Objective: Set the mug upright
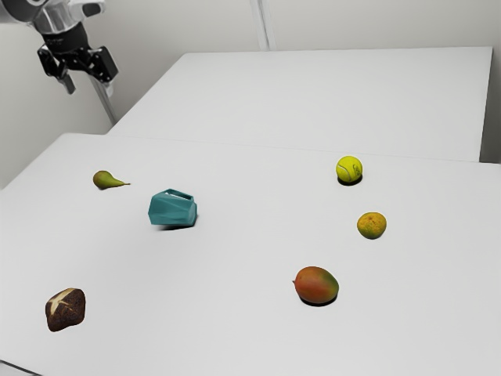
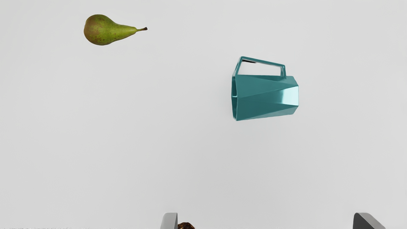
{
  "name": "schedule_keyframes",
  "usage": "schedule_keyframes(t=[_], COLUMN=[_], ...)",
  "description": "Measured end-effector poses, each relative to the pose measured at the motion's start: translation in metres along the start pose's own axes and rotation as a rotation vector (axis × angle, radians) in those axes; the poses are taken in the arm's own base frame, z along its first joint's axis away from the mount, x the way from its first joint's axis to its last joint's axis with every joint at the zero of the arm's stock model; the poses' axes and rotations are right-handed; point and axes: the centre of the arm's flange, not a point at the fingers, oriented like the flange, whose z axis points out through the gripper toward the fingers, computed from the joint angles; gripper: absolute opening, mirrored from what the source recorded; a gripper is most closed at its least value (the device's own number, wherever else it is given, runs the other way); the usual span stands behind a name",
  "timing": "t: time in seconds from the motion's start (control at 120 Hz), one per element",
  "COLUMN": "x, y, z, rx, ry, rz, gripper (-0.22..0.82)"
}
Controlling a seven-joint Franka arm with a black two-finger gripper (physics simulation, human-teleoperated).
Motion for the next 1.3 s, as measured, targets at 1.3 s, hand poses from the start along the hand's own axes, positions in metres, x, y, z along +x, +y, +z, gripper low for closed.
schedule_keyframes(t=[1.3], x=[0.011], y=[-0.116], z=[0.411], rx=[-1.047], ry=[0.145], rz=[-0.206], gripper=[0.6])
